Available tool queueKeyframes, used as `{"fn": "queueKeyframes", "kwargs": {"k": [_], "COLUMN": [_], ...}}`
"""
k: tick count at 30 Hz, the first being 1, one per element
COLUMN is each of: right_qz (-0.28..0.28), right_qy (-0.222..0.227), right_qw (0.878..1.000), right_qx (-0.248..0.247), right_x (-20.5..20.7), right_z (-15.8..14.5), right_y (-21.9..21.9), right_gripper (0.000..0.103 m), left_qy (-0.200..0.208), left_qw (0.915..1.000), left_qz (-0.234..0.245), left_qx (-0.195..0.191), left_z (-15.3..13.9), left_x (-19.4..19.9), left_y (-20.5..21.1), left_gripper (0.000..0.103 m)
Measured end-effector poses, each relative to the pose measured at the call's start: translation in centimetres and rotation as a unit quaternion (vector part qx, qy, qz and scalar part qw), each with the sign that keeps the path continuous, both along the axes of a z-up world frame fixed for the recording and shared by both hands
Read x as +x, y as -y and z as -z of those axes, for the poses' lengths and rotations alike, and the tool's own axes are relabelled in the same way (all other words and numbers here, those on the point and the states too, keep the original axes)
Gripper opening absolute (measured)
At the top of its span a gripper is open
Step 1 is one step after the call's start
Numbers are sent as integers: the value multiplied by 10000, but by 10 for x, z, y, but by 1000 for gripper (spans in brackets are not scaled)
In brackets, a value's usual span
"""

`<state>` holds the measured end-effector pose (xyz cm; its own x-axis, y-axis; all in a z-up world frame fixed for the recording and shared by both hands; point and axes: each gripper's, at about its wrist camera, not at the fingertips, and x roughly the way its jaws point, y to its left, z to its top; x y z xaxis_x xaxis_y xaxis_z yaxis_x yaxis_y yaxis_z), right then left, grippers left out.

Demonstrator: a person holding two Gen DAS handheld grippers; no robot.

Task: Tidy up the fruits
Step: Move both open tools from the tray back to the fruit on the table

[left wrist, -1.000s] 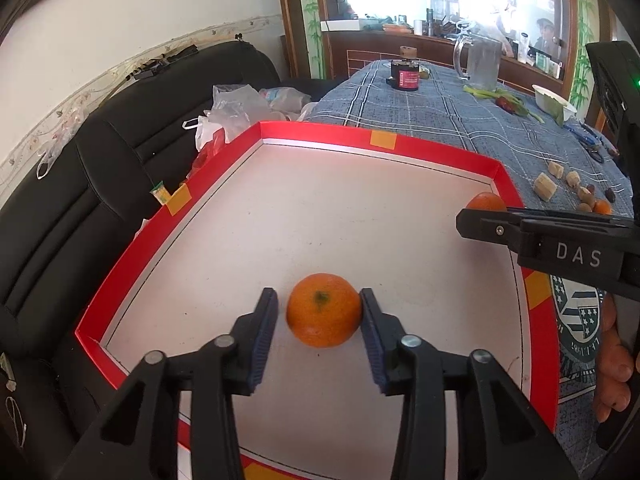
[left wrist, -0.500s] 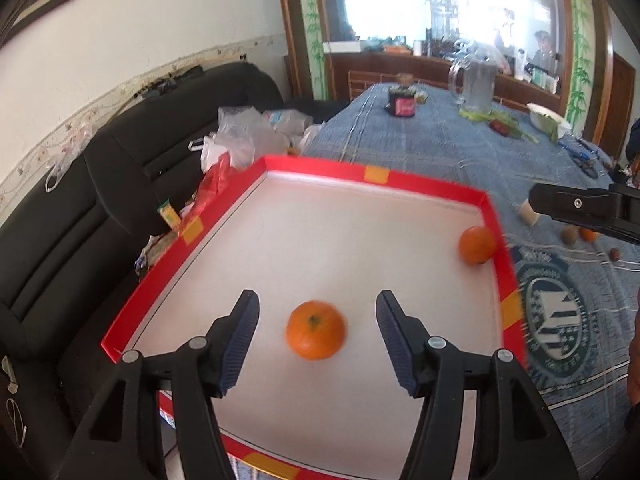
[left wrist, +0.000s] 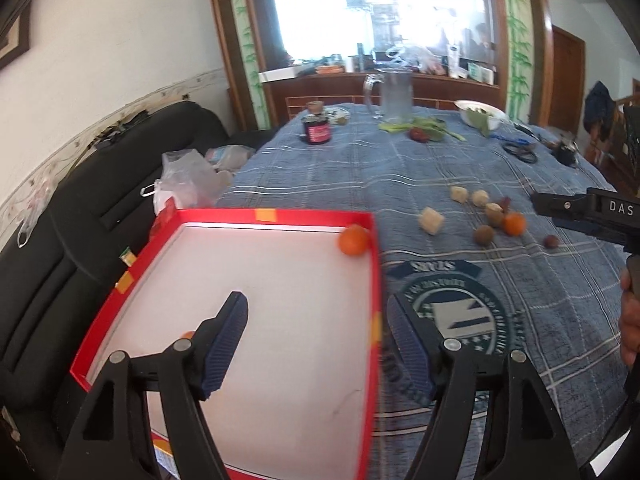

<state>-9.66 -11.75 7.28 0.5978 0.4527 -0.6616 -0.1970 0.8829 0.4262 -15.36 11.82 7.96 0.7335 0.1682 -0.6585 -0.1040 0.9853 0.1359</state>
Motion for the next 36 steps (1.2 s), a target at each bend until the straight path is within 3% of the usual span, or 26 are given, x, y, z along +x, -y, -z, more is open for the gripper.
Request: {"fn": "queueKeyframes", "kwargs": {"k": [9,18,24,26,29,36], "right_qz": [378,12,67,13,56,264], "right_qy": [-261,-52,-374,-510,-469,-363], "right_qw": [9977,9947,9879,9884,9899,9954], "right_qx": [-489,-1027,-1506,-1433,-1335,-847], "right_x": [-11,2,19,20,17,19], "right_z": [23,21,37,42,47,48], "right_y": [69,45,32,34,38,62], "right_gripper": [66,65,44,26,19,19], "left_qy": [-155,-215,-255,-286,-348,-441], "left_qw": [9997,9984,9976,9973,9963,9932], "left_qz": [195,529,647,673,776,1069], "left_qx": [44,-37,-2,-15,-91,-139], "left_z": [6,7,7,7,5,4], "left_x": [11,21,22,24,31,64], "left_y": [20,43,51,54,61,95], "left_gripper": [72,72,72,72,72,72]}}
